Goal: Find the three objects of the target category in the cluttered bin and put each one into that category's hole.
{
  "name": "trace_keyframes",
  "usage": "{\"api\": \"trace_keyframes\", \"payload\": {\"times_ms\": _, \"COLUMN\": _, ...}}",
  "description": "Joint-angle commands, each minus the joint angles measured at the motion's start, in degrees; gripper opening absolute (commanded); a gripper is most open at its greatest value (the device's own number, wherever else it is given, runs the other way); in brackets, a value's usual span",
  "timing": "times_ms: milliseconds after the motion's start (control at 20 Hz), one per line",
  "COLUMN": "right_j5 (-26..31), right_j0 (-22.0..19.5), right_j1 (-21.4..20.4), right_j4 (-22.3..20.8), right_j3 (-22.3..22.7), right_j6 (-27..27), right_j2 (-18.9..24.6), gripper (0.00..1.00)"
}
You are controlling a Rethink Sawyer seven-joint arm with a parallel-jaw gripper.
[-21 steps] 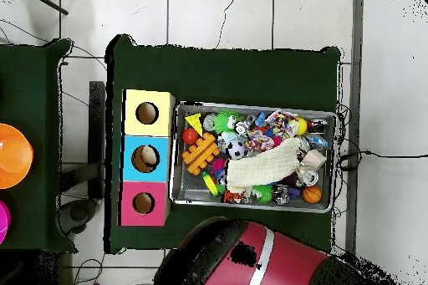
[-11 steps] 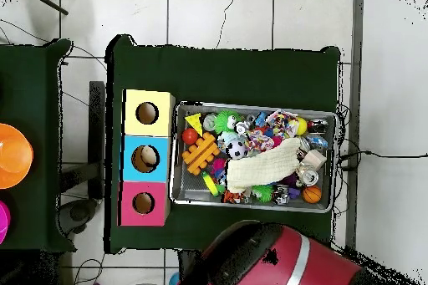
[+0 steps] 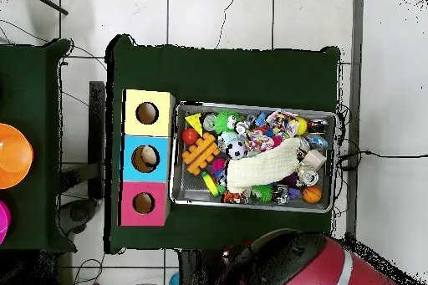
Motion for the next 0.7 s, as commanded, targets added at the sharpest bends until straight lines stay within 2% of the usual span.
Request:
{"api": "trace_keyframes", "payload": {"times_ms": 50, "right_j5": 3.98, "right_j0": -2.09, "right_j1": 0.51, "right_j4": -2.39, "right_j3": -12.01, "right_j6": 4.44, "right_j2": 7.09, "gripper": 1.00}}
{"api": "trace_keyframes", "payload": {"times_ms": 700, "right_j5": 3.98, "right_j0": -2.62, "right_j1": 1.34, "right_j4": -3.55, "right_j3": -12.98, "right_j6": 5.36, "right_j2": 7.80, "gripper": 1.00}}
